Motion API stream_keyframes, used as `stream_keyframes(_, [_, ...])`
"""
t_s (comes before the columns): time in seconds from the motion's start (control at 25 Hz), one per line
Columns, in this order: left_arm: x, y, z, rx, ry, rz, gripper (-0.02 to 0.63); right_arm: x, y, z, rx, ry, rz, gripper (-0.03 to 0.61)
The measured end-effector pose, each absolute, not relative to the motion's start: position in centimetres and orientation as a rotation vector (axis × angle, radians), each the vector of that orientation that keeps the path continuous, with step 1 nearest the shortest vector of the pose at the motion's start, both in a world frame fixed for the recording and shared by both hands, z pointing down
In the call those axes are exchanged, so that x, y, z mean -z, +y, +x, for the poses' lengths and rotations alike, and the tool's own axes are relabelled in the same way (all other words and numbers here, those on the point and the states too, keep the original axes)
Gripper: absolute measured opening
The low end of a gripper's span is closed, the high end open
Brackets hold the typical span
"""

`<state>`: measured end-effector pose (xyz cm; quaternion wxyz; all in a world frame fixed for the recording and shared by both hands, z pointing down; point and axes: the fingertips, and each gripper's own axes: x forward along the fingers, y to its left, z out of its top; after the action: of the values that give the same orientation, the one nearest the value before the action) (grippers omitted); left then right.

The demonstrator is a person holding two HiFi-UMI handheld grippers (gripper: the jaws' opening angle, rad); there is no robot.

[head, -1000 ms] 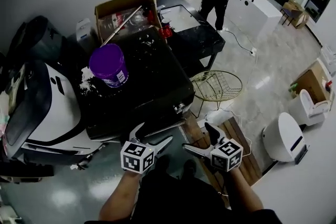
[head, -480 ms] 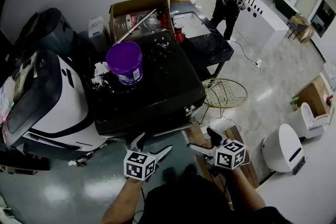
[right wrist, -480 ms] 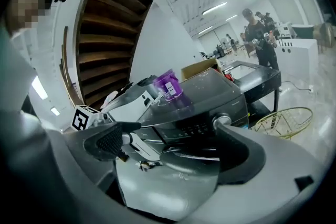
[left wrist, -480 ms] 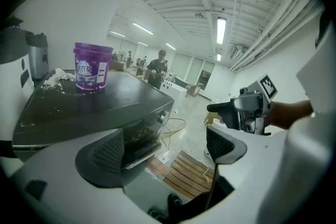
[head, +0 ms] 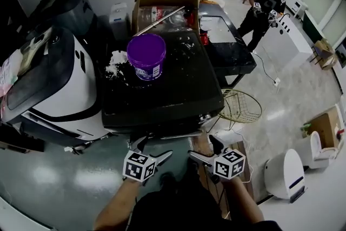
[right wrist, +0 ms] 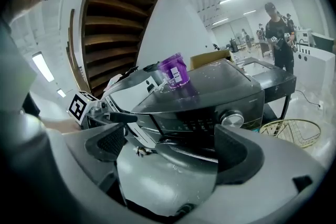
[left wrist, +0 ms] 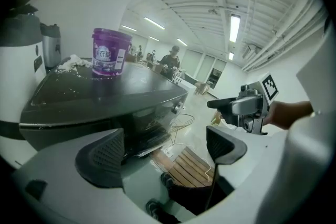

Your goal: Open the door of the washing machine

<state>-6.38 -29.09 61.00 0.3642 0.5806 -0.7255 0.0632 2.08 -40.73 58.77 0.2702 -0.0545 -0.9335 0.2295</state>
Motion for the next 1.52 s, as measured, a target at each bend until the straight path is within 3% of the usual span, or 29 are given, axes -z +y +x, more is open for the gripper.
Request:
stream_keyframes(0.64, [-68.1, -31.2, -7.7, -0.158, -1.860, 1.278, 0.515, -69.7, -44.3, 0.7, -0.478, -2.320, -0.218, 0.529])
stream_keyframes(1.2, [-72.7, -31.6, -8.5, -0.182, -1.867, 1.197, 0.515, -78.8, -45.7, -1.9, -0.421, -2.198, -0.315, 0.457])
stream_keyframes(1.52, [-74.0, -30.3, -8.5, -0.177, -1.862, 1.146, 0.515, -83.0, -45.9, -3.1, -0.298, -2.110, -0.374, 0.451])
